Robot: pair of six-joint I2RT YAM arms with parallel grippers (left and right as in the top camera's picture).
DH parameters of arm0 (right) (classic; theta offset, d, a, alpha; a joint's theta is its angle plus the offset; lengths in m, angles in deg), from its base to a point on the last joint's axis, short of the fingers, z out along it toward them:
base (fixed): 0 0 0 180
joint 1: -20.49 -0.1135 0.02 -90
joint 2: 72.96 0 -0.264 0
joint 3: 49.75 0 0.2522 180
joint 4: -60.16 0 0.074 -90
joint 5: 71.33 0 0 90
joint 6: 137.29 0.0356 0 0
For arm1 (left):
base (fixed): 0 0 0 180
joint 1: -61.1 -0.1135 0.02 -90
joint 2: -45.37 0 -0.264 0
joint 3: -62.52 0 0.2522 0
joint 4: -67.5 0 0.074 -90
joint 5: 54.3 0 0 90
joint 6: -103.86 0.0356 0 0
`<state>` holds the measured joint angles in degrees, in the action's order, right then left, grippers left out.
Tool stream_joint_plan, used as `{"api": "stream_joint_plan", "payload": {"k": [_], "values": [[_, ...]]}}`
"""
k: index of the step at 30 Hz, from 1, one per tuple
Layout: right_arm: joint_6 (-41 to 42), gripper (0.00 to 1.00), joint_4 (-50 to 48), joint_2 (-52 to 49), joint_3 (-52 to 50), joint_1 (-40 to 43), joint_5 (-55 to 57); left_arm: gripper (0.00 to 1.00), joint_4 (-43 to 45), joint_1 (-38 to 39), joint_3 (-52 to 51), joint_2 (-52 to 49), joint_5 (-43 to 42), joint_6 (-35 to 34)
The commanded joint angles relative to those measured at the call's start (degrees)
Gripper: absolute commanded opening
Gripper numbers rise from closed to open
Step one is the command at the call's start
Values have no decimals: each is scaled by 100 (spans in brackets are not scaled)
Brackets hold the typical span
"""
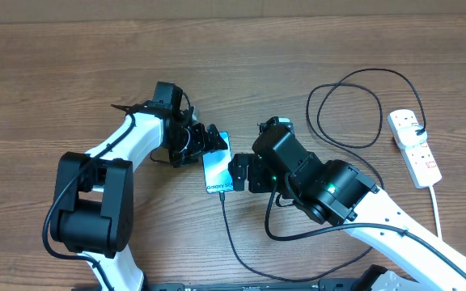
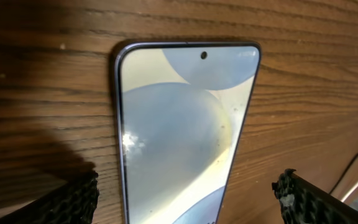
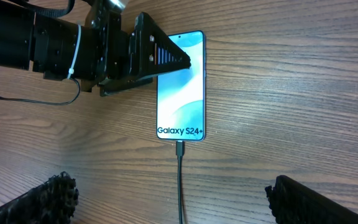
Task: Plug charger to phone and switch on socket
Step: 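Release the phone and lift both grippers away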
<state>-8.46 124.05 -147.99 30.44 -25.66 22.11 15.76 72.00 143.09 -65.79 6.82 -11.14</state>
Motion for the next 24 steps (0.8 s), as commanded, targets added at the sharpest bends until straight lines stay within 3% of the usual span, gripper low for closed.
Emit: {"api": "stream_joint_plan", "payload": {"k": [1,24], "values": [[20,100,-48,-2,146,26,105,89,-85,-74,-483,-734,1871,-48],[20,100,-26,-2,146,26,210,89,-407,-74,-483,-734,2055,-387]]}}
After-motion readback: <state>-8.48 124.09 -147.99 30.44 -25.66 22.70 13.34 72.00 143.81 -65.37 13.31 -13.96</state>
